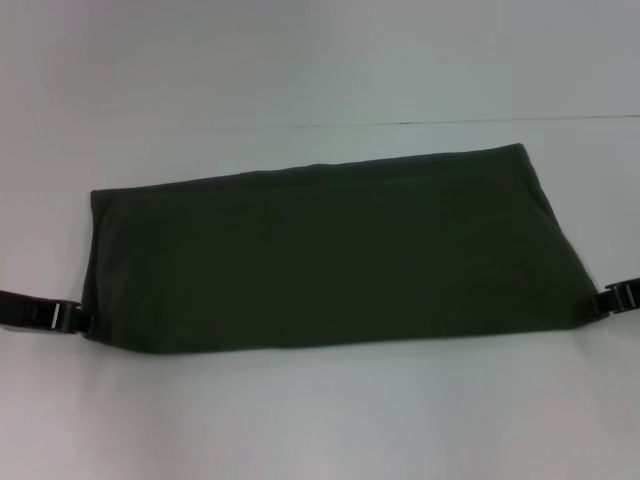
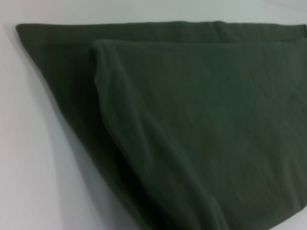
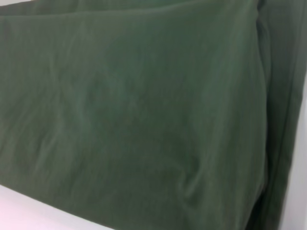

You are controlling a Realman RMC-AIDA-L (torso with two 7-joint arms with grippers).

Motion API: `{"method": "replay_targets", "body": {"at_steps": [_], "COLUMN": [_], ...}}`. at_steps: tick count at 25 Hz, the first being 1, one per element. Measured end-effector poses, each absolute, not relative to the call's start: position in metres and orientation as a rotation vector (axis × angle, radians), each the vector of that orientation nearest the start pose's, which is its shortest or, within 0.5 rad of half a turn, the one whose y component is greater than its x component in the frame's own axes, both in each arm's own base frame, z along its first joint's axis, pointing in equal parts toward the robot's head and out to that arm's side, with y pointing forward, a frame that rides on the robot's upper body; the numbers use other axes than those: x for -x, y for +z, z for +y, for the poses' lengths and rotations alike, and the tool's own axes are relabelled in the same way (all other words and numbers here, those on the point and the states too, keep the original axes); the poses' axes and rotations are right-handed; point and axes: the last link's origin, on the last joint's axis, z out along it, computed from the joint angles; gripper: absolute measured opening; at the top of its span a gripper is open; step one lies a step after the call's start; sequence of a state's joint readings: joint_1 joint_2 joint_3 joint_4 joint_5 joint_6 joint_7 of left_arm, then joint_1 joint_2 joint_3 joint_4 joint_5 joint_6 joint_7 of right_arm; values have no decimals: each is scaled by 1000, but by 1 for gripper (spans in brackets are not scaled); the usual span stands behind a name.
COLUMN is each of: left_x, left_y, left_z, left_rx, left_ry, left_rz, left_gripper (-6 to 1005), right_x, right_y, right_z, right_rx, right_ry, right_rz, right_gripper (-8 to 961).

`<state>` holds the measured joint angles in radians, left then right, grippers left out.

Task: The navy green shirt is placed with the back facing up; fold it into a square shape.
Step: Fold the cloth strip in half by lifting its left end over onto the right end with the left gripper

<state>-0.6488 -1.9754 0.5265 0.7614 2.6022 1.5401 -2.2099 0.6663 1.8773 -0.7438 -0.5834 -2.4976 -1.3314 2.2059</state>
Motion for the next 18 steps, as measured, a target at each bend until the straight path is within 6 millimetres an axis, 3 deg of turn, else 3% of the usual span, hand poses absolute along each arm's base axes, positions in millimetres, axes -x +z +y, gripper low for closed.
{"method": "replay_targets", "body": {"at_steps": [18], "left_x": [307], "left_y": [65], "left_z": [359], "left_rx": [2376], "left_ry": [17], "left_rz": [-1568], "left_gripper": [18], "right_x": [-344], "right_y": [62], "right_z": [346], "right_rx": [2304], "right_ry": [5], "right_rz": [1608], "right_gripper": [44]}}
